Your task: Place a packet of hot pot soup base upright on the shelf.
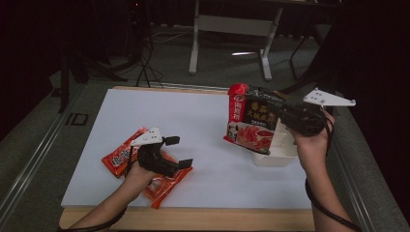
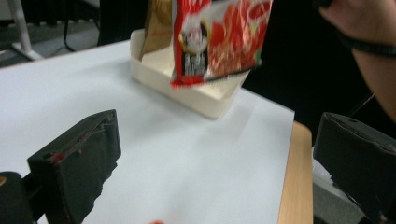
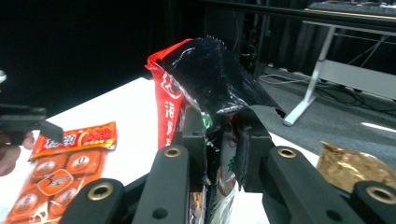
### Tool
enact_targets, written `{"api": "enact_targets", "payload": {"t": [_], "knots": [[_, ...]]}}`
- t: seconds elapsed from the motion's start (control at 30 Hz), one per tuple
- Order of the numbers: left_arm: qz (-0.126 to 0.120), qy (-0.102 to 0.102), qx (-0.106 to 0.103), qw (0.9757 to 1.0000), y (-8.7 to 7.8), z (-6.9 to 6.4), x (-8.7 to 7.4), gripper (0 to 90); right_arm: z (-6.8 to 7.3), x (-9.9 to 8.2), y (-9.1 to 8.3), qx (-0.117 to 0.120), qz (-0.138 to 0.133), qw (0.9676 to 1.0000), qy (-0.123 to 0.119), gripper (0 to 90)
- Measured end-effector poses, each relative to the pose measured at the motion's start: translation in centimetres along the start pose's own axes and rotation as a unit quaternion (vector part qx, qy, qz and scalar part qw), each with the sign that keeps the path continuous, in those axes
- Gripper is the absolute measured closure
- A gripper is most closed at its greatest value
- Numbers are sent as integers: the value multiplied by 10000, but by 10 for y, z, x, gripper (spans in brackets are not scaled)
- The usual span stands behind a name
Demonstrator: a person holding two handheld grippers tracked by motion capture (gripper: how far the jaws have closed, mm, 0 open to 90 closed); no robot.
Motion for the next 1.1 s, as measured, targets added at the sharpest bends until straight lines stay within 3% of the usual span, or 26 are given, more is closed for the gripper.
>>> {"api": "enact_targets", "payload": {"t": [0.27,0.57,0.8,1.1], "knots": [[104,-44,163,9998,-13,-2,-23,10,-21,7,-2,-188,-71,9998,55,767],[359,-58,243,9990,-31,-6,-51,10,-58,19,-6,-545,-235,9982,115,765],[344,18,446,9984,-42,-8,-58,10,-84,16,-2,-658,-221,9972,270,765],[325,-33,420,9986,-42,-12,-64,10,-113,15,8,-977,-195,9945,312,764]]}}
Point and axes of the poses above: each handheld gripper's, and its own axes: y roughly forward along the jaws, x roughly out of its top, z roughly to its left, the point moved 10 cm from there along y, roughly forward along the jaws, and after that the axes turned 14 degrees about y, right-handed, at the moved point
